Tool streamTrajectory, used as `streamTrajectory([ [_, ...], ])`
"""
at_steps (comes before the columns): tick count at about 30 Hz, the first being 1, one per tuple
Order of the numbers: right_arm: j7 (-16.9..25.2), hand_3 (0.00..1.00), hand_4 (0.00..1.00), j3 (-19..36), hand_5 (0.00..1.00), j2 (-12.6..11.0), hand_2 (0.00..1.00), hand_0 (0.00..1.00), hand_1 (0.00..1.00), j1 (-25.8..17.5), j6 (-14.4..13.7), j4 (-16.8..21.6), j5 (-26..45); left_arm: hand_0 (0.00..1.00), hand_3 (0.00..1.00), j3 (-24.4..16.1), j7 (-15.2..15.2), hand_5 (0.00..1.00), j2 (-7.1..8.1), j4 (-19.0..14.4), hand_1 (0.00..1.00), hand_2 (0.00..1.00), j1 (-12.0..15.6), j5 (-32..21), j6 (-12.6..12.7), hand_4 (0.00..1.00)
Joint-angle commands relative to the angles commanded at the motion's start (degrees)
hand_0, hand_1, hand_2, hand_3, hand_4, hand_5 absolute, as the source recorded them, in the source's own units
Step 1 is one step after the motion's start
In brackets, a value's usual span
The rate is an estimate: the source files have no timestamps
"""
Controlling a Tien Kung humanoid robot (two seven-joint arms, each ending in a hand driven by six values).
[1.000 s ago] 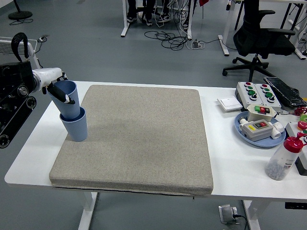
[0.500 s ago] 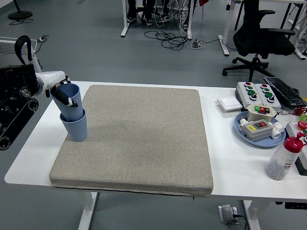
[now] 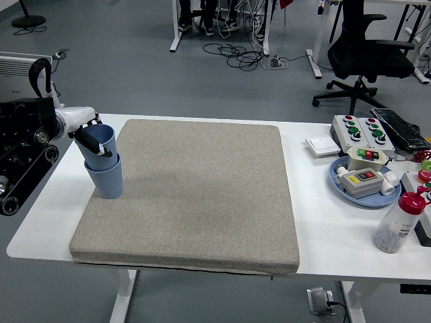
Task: Push cup pick cup insert cup
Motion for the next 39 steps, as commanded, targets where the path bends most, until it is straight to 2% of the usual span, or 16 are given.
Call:
streamTrajectory([
  [3, 0.01, 0.586, 0.118, -0.02, 0.564, -0.02, 0.666, 0.730, 0.661, 0.03, 0.01, 0.00, 0.04, 0.766, 0.896, -0.02, -0.13, 0.521, 0.01, 0.04, 0.891, 0.967, 0.04, 0.47, 0.00, 0.984],
  [4, 0.00, 0.586, 0.117, 0.02, 0.563, -0.02, 0.666, 0.730, 0.661, 0.04, 0.01, 0.00, 0.00, 0.879, 0.925, 0.00, -0.08, 0.557, 0.00, 0.06, 0.960, 0.998, 0.03, 0.53, 0.00, 0.998],
  [9, 0.03, 0.586, 0.117, 0.01, 0.563, -0.03, 0.666, 0.730, 0.661, 0.06, 0.02, 0.00, 0.04, 0.879, 0.925, 0.02, -0.08, 0.557, -0.04, 0.28, 0.960, 0.998, 0.14, 0.48, 0.00, 0.998],
  [10, 0.03, 0.585, 0.117, 0.01, 0.563, -0.03, 0.666, 0.730, 0.661, 0.07, 0.02, 0.00, 0.04, 0.930, 0.956, 0.02, -0.06, 0.578, -0.05, 0.31, 0.992, 0.998, 0.15, 0.46, 0.00, 0.998],
  [14, 0.04, 0.585, 0.117, 0.04, 0.563, -0.02, 0.666, 0.730, 0.661, 0.08, 0.03, 0.00, 0.02, 0.930, 0.956, -0.16, -0.32, 0.578, -0.06, 0.24, 0.992, 0.998, 0.43, -0.06, 0.00, 0.998],
  [15, 0.05, 0.585, 0.117, 0.07, 0.563, -0.02, 0.666, 0.730, 0.661, 0.08, 0.04, 0.00, -0.01, 0.930, 0.956, -0.53, -1.14, 0.578, -0.04, 0.00, 0.992, 0.998, 0.70, -0.11, 0.00, 0.998],
  [16, 0.06, 0.585, 0.118, 0.10, 0.563, -0.02, 0.666, 0.730, 0.661, 0.09, 0.05, 0.00, -0.05, 0.937, 0.950, -1.00, -1.89, 0.643, -0.04, -0.29, 0.988, 0.998, 1.03, -0.21, 0.00, 0.998],
  [20, 0.10, 0.585, 0.118, 0.19, 0.563, -0.03, 0.666, 0.730, 0.661, 0.07, 0.05, 0.00, -0.05, 0.937, 0.950, -2.95, -4.76, 0.643, -0.22, -1.20, 0.988, 0.998, 2.21, -0.20, 0.00, 0.998],
  [21, 0.14, 0.585, 0.118, 0.27, 0.563, -0.05, 0.666, 0.730, 0.661, 0.08, 0.04, 0.00, -0.04, 0.937, 0.950, -3.97, -5.95, 0.643, -0.47, -1.82, 0.988, 0.998, 3.15, -1.37, 1.30, 0.998],
  [22, 0.18, 0.585, 0.118, 0.34, 0.563, -0.05, 0.664, 0.730, 0.662, 0.08, 0.03, 0.00, 0.00, 0.805, 0.786, -5.32, -7.54, 0.730, -0.76, -2.44, 0.880, 0.910, 4.37, -3.03, 3.86, 0.785],
  [27, 0.34, 0.585, 0.118, 0.71, 0.563, 0.00, 0.664, 0.730, 0.662, 0.05, -0.03, 0.00, 0.12, 0.805, 0.786, -11.58, -14.73, 0.730, -3.27, -5.36, 0.880, 0.910, 9.50, -12.38, 16.00, 0.785],
  [28, 0.35, 0.585, 0.118, 0.76, 0.563, 0.01, 0.662, 0.730, 0.662, 0.06, -0.03, 0.00, 0.09, 0.718, 0.735, -12.20, -15.55, 0.786, -3.60, -5.78, 0.803, 0.808, 10.03, -13.87, 18.24, 0.661],
  [33, 0.42, 0.585, 0.118, 1.24, 0.563, 0.06, 0.662, 0.730, 0.662, 0.15, -0.05, 0.00, -0.23, 0.718, 0.735, -18.58, -22.80, 0.786, -7.13, -11.18, 0.803, 0.808, 15.47, -25.75, 30.16, 0.661],
  [34, 0.43, 0.585, 0.118, 1.31, 0.562, 0.07, 0.664, 0.730, 0.662, 0.17, -0.05, 0.00, -0.30, 0.745, 0.759, -19.43, -23.68, 0.998, -7.50, -11.97, 0.830, 0.826, 16.24, -27.98, 32.39, 0.623],
  [37, 0.52, 0.585, 0.118, 1.35, 0.562, 0.04, 0.664, 0.730, 0.662, 0.31, -0.10, 0.00, -0.21, 0.745, 0.759, -22.23, -24.34, 0.998, -8.65, -14.43, 0.830, 0.826, 18.87, -35.43, 39.63, 0.623],
  [39, 0.54, 0.585, 0.118, 1.45, 0.562, 0.01, 0.664, 0.730, 0.662, 0.39, -0.10, 0.00, -0.24, 0.745, 0.759, -24.08, -24.63, 0.998, -9.28, -16.14, 0.830, 0.826, 20.85, -40.27, 42.17, 0.623],
])
